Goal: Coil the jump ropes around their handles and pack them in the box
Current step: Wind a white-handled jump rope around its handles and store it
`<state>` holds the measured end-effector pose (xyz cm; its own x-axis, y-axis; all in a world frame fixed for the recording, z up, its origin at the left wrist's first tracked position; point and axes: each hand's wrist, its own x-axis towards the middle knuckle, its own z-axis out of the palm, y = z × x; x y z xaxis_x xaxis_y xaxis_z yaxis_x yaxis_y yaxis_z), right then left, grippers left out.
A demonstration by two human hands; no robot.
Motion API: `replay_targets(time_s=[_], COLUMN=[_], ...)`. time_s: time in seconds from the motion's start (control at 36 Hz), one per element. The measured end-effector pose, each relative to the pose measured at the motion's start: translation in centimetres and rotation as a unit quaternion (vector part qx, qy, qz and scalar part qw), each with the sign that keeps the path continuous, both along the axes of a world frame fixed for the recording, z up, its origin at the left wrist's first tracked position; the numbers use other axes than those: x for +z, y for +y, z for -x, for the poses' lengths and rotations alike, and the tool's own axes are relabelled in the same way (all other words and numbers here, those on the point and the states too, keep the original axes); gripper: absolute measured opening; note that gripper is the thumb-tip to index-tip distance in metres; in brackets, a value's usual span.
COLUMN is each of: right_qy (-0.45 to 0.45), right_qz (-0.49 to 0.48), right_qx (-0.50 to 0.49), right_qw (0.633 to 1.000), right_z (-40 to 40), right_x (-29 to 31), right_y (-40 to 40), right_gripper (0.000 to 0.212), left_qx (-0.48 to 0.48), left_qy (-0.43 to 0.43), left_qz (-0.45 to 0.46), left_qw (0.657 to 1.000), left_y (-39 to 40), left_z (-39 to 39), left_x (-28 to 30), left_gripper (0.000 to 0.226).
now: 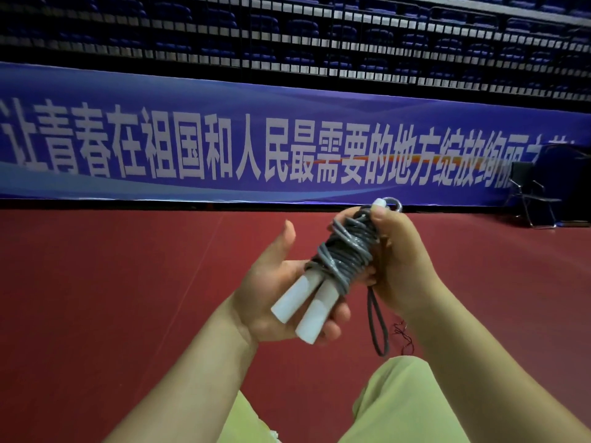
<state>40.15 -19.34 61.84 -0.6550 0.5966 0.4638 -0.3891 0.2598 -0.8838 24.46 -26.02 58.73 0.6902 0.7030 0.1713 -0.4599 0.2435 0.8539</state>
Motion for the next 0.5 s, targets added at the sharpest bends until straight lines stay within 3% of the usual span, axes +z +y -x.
replay_targets(time_s=[0.08,0.17,0.25,0.33,0.5], right_qy=[-0.06,-0.109,-0.158,-0.174,-0.069], right_qz=[-0.052,-0.094,-0.129,-0.132,0.021], right_qx=[-0.032,-0.062,-0.119,-0.136,0.093], right_qw=[0.996,0.988,0.972,0.966,0.993], right_z=[0.1,-0.2,-0.5,-0.6,-1.6], right_x=[0.4,0.7,0.7,0.3,-1.6], right_y=[-0.5,-0.6,-0.4,-0.3,1.3], right_gripper=[0.036,0.052,0.069,0.069,0.061], left_qx=[-0.039,-0.023,0.048,0.135,0.166], left_qy=[0.055,0.09,0.085,0.086,0.151], left_qz=[-0.058,-0.08,-0.063,-0.069,-0.106], left_qw=[0.996,0.992,0.993,0.985,0.969], left_y=[0.2,-0.1,-0.7,-0.9,-1.1], left_z=[-0.5,-0.5,-0.5,-0.6,-0.6], left_x=[0.6,1.6,2.4,2.4,2.5], left_gripper=[0.069,0.062,0.054,0.057,0.056])
